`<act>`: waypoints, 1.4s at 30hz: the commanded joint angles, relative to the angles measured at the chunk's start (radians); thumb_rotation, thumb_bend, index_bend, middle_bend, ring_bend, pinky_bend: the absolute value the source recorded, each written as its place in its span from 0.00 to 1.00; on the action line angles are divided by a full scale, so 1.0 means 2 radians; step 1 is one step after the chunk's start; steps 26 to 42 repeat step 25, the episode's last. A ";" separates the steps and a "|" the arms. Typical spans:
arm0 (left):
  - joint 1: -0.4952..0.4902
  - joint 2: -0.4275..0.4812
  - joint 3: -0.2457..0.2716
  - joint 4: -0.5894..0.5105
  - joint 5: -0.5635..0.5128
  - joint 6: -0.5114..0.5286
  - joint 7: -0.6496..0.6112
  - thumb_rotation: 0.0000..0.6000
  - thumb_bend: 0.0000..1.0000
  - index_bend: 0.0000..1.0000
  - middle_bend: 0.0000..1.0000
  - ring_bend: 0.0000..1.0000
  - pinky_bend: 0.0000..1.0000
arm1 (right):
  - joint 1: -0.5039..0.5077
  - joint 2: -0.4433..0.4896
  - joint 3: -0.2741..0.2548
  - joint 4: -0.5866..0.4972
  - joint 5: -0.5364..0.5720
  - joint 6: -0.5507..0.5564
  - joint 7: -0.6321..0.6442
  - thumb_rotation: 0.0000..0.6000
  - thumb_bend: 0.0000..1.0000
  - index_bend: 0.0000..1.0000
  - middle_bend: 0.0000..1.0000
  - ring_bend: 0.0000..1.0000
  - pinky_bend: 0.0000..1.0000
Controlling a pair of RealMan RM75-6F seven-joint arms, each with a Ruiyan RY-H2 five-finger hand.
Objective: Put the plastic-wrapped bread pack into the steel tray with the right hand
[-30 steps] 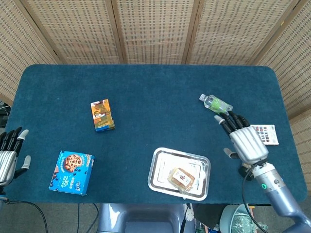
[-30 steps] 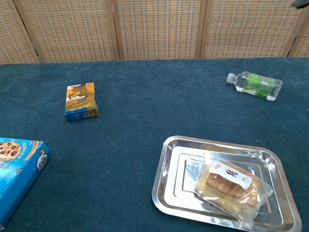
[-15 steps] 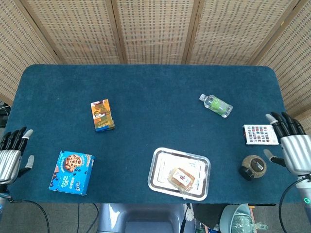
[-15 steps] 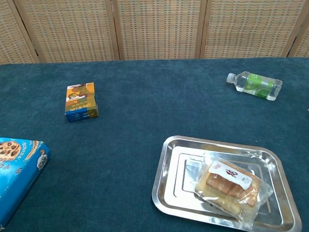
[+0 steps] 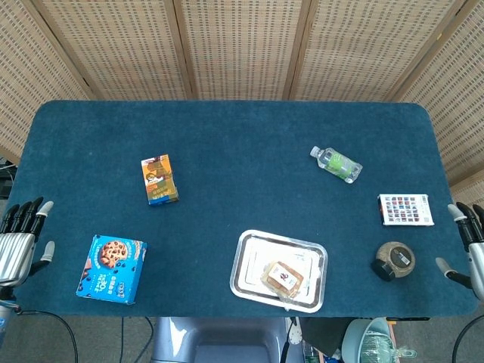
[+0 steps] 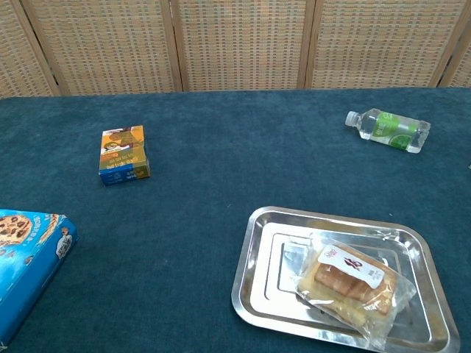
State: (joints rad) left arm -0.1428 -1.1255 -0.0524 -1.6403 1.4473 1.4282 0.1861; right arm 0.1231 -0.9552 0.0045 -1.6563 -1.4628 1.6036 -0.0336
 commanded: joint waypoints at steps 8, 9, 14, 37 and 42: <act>0.004 0.003 0.002 -0.004 0.011 0.012 -0.001 1.00 0.49 0.00 0.00 0.00 0.00 | -0.015 -0.023 0.008 0.024 -0.009 0.007 0.018 1.00 0.22 0.05 0.06 0.03 0.09; 0.005 0.003 0.002 -0.005 0.013 0.014 0.000 1.00 0.49 0.00 0.00 0.00 0.00 | -0.016 -0.024 0.009 0.027 -0.011 0.008 0.022 1.00 0.22 0.05 0.06 0.03 0.09; 0.008 0.003 0.004 -0.007 0.018 0.021 0.003 1.00 0.50 0.00 0.00 0.00 0.00 | -0.017 -0.029 0.014 0.036 -0.018 0.005 0.029 1.00 0.22 0.05 0.06 0.03 0.09; 0.008 0.001 0.005 0.001 0.010 0.013 -0.004 1.00 0.50 0.00 0.00 0.00 0.00 | -0.012 -0.023 0.024 0.023 -0.014 -0.017 0.015 1.00 0.22 0.05 0.06 0.03 0.09; 0.008 0.001 0.005 0.001 0.010 0.013 -0.004 1.00 0.50 0.00 0.00 0.00 0.00 | -0.012 -0.023 0.024 0.023 -0.014 -0.017 0.015 1.00 0.22 0.05 0.06 0.03 0.09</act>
